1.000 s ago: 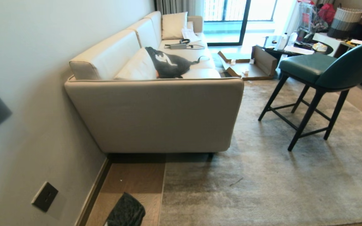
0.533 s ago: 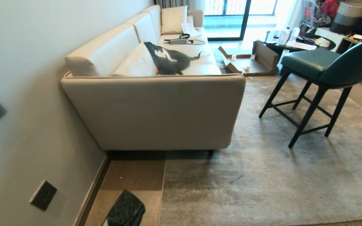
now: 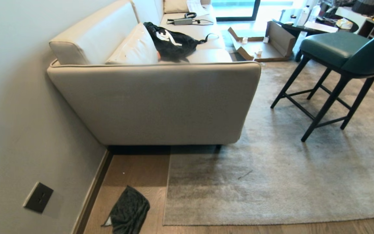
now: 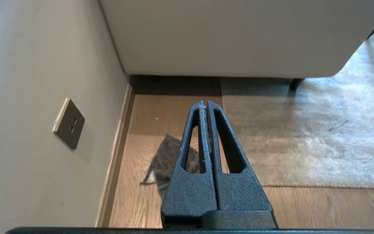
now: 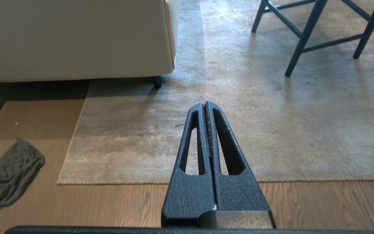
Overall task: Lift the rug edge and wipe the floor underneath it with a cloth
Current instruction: Pick up the rag
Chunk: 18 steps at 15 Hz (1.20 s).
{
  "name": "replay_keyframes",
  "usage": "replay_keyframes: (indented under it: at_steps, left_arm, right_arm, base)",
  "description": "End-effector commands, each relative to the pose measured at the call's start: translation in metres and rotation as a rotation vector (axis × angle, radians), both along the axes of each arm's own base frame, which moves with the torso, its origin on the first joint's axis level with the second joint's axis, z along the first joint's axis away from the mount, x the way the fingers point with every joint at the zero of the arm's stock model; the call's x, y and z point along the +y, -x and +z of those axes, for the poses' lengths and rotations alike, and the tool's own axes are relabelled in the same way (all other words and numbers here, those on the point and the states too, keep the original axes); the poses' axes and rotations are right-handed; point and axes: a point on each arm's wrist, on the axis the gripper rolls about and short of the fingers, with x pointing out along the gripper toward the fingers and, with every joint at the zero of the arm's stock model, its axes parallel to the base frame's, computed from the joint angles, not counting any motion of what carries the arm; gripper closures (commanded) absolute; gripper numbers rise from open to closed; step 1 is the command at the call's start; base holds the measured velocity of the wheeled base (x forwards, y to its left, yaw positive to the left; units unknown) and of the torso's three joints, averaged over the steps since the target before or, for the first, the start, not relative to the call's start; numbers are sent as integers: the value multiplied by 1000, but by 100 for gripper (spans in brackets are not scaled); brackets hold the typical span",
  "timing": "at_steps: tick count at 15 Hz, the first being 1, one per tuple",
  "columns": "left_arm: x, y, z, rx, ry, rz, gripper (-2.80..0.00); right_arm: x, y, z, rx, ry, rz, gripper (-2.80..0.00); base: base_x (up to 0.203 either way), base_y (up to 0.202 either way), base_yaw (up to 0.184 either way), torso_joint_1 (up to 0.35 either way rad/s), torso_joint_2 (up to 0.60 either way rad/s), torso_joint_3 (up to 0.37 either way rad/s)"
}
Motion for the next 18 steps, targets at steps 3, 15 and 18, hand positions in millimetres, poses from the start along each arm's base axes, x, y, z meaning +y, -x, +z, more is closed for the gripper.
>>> replay_keyframes:
  at_steps: [3,15,18]
  left_arm:
    - [0,0,0,1,2,0,0]
    - [0,0,0,1,3,2,0]
    - [0,0,0,1,3,2,0]
  right_arm:
    - [0,0,0,0,0,0,0]
    - [0,0,0,-1,0,0,0]
    - [0,0,0,0,0,0,0]
  base:
    - [0,0,0,2,3,-198]
    - [0,0,0,4,1,-200]
    - [0,0,0,4,-2,-201]
